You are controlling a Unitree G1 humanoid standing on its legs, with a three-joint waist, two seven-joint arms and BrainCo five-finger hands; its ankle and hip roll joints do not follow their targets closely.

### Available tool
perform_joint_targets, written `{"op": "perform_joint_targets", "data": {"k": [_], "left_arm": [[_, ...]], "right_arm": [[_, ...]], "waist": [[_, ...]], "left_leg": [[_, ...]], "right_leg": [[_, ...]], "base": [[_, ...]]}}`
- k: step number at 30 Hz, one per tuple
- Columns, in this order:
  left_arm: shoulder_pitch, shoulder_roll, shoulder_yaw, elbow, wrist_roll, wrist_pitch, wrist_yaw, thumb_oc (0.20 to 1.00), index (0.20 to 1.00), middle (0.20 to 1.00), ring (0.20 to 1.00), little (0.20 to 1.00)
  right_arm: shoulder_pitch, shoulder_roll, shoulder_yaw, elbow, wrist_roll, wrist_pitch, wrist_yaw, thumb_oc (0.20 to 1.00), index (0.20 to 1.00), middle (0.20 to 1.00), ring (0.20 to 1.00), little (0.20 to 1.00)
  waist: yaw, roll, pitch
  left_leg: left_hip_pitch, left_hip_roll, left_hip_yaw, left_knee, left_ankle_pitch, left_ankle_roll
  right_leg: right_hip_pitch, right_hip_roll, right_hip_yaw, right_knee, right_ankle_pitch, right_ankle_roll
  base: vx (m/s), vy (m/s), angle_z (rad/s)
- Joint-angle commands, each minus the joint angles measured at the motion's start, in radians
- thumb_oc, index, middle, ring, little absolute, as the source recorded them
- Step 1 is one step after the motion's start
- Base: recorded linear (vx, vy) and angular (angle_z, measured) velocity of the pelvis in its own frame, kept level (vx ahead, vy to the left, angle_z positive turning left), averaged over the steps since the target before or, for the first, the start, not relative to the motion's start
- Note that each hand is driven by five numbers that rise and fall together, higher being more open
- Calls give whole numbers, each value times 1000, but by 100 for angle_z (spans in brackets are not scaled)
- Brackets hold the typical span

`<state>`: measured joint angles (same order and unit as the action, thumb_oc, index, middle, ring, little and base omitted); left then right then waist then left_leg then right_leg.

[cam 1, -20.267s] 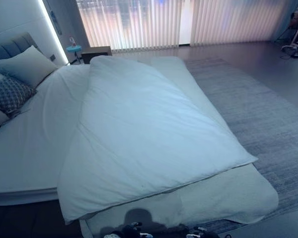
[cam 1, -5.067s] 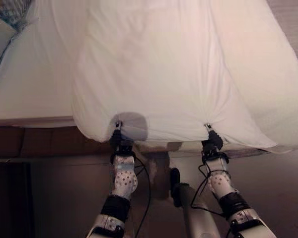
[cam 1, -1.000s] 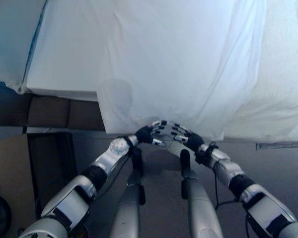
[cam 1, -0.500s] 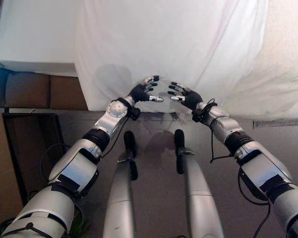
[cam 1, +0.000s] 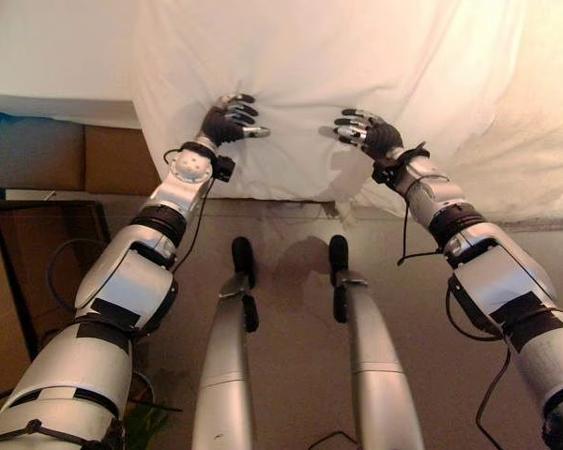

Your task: Make the bed

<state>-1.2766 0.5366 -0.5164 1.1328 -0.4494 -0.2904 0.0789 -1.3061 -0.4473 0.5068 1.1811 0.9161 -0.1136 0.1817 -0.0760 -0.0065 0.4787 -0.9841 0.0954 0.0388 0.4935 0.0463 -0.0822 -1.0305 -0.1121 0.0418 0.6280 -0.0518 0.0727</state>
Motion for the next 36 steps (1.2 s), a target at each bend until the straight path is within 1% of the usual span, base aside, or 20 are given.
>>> {"op": "perform_joint_targets", "data": {"k": [1, 3, 6, 9, 10, 12, 16, 17, 20, 21, 24, 25, 26, 27, 28, 30, 31, 32, 34, 36], "left_arm": [[-21, 42, 72, 83, -19, -18, 90, 1000, 1000, 1000, 1000, 1000], [-16, 54, 88, 83, -29, -22, 108, 1000, 1000, 1000, 1000, 1000], [7, 87, 115, 89, -22, -22, 138, 1000, 1000, 1000, 1000, 1000], [35, 100, 126, 94, 4, -20, 177, 1000, 1000, 1000, 1000, 1000], [78, 105, 144, 92, 37, -16, 214, 1000, 1000, 1000, 1000, 1000], [110, 99, 168, 105, 35, -6, 228, 1000, 1000, 1000, 1000, 1000], [263, 93, 256, 138, 48, 24, 218, 1000, 1000, 1000, 1000, 1000], [268, 92, 256, 136, 49, 25, 219, 1000, 1000, 1000, 1000, 1000], [368, 67, 300, 143, 49, 31, 203, 1000, 1000, 1000, 1000, 1000], [438, 48, 323, 146, 61, 32, 190, 1000, 1000, 1000, 1000, 1000], [535, 27, 345, 147, 65, 28, 164, 1000, 1000, 1000, 1000, 1000], [613, -11, 381, 155, 31, 28, 110, 1000, 1000, 1000, 1000, 1000], [653, -37, 376, 151, 41, 29, 76, 1000, 1000, 1000, 1000, 1000], [659, -38, 374, 149, 42, 29, 75, 1000, 1000, 1000, 1000, 1000], [722, -81, 375, 151, 57, 34, 36, 1000, 1000, 1000, 1000, 1000], [786, -112, 376, 148, 74, 38, 9, 1000, 1000, 1000, 1000, 1000], [848, -160, 385, 146, 56, 46, -32, 1000, 1000, 1000, 1000, 1000], [851, -160, 384, 144, 55, 46, -32, 1000, 1000, 1000, 1000, 1000], [908, -217, 389, 142, 33, 60, -60, 1000, 1000, 1000, 1000, 1000], [927, -233, 389, 150, 25, 64, -73, 1000, 1000, 1000, 1000, 1000]], "right_arm": [[0, -53, -114, 57, 116, -98, -99, 1000, 1000, 1000, 1000, 1000], [7, -70, -141, 61, 145, -100, -112, 1000, 1000, 1000, 1000, 1000], [29, -121, -170, 100, 116, -95, -157, 1000, 1000, 1000, 1000, 1000], [59, -142, -199, 113, 109, -102, -187, 1000, 1000, 1000, 1000, 1000], [105, -158, -222, 114, 94, -99, -193, 1000, 1000, 1000, 1000, 1000], [151, -168, -259, 118, 109, -100, -199, 1000, 1000, 1000, 1000, 1000], [320, -174, -351, 131, 94, -80, -197, 1000, 1000, 1000, 1000, 1000], [327, -174, -352, 129, 94, -80, -197, 1000, 1000, 1000, 1000, 1000], [443, -153, -416, 139, 91, -77, -197, 1000, 1000, 1000, 1000, 1000], [528, -125, -457, 137, 92, -73, -190, 1000, 1000, 1000, 1000, 1000], [633, -81, -485, 124, 87, -70, -178, 1000, 1000, 1000, 1000, 1000], [719, -49, -515, 121, 98, -73, -144, 1000, 1000, 1000, 1000, 1000], [758, -16, -541, 106, 139, -79, -120, 1000, 1000, 1000, 1000, 1000], [767, -14, -542, 102, 140, -80, -119, 1000, 1000, 1000, 1000, 1000], [849, 31, -553, 88, 122, -75, -81, 1000, 1000, 1000, 1000, 1000], [917, 61, -545, 68, 81, -67, -57, 1000, 1000, 1000, 1000, 1000], [975, 90, -552, 57, 61, -63, -43, 1000, 1000, 1000, 1000, 1000], [978, 90, -552, 55, 61, -63, -43, 1000, 1000, 1000, 1000, 1000], [1043, 140, -557, 47, 64, -51, -23, 1000, 1000, 1000, 1000, 1000], [1065, 155, -558, 54, 63, -43, -18, 1000, 1000, 1000, 1000, 1000]], "waist": [[11, 4, -60], [12, 8, -54], [13, 17, -48], [14, 17, -44], [16, 19, -43], [13, 22, -47], [17, 20, -64], [18, 19, -64], [20, 19, -80], [21, 19, -96], [23, 13, -115], [21, 14, -137], [18, 17, -147], [20, 16, -147], [13, 18, -171], [9, 16, -197], [3, 15, -228], [3, 15, -228], [-10, 14, -277], [-13, 15, -293]], "left_leg": [[51, 33, 8, -40, -17, -68], [70, 31, 11, -83, -3, -69], [123, 29, 14, -178, 30, -71], [149, 25, 12, -208, 48, -73], [184, 19, 9, -242, 60, -72], [216, 15, 12, -278, 72, -75], [324, 5, 11, -366, 97, -77], [331, 5, 11, -372, 99, -77], [395, 5, 9, -417, 109, -73], [450, 4, 9, -448, 111, -67], [531, 10, 14, -490, 114, -63], [591, 16, 14, -521, 118, -61], [616, 18, 15, -532, 118, -59], [623, 18, 15, -536, 118, -60], [671, 21, 18, -549, 113, -58], [716, 26, 20, -561, 110, -56], [756, 33, 22, -580, 107, -55], [758, 33, 23, -581, 106, -55], [794, 42, 20, -581, 93, -56], [810, 47, 21, -581, 88, -56]], "right_leg": [[73, -62, 20, -142, 54, 76], [101, -66, 15, -192, 69, 83], [153, -72, 4, -277, 96, 95], [185, -70, -1, -303, 103, 96], [217, -71, -6, -329, 110, 98], [246, -74, -13, -348, 117, 99], [347, -80, -29, -414, 136, 105], [354, -80, -30, -419, 137, 106], [420, -83, -36, -451, 143, 107], [471, -85, -39, -472, 145, 107], [547, -83, -44, -504, 146, 109], [600, -80, -45, -521, 146, 108], [626, -77, -45, -527, 143, 108], [633, -77, -46, -530, 143, 108], [681, -75, -41, -549, 140, 106], [723, -73, -42, -571, 140, 105], [761, -75, -36, -593, 142, 107], [765, -75, -36, -597, 143, 107], [803, -72, -28, -611, 143, 105], [822, -71, -29, -617, 140, 104]], "base": [[33, 3, 0], [0, 0, 0], [35, 4, 0], [22, -11, 2], [39, -6, 3], [45, -9, 0], [56, -4, 3], [80, -7, 2], [79, -13, 2], [113, 3, 5], [125, 8, 2], [126, 7, -5], [125, 6, -9], [108, 20, -8], [103, 12, -6], [119, 14, -1], [81, 16, 0], [64, 23, -3], [52, 3, -11], [52, 3, -4]]}}
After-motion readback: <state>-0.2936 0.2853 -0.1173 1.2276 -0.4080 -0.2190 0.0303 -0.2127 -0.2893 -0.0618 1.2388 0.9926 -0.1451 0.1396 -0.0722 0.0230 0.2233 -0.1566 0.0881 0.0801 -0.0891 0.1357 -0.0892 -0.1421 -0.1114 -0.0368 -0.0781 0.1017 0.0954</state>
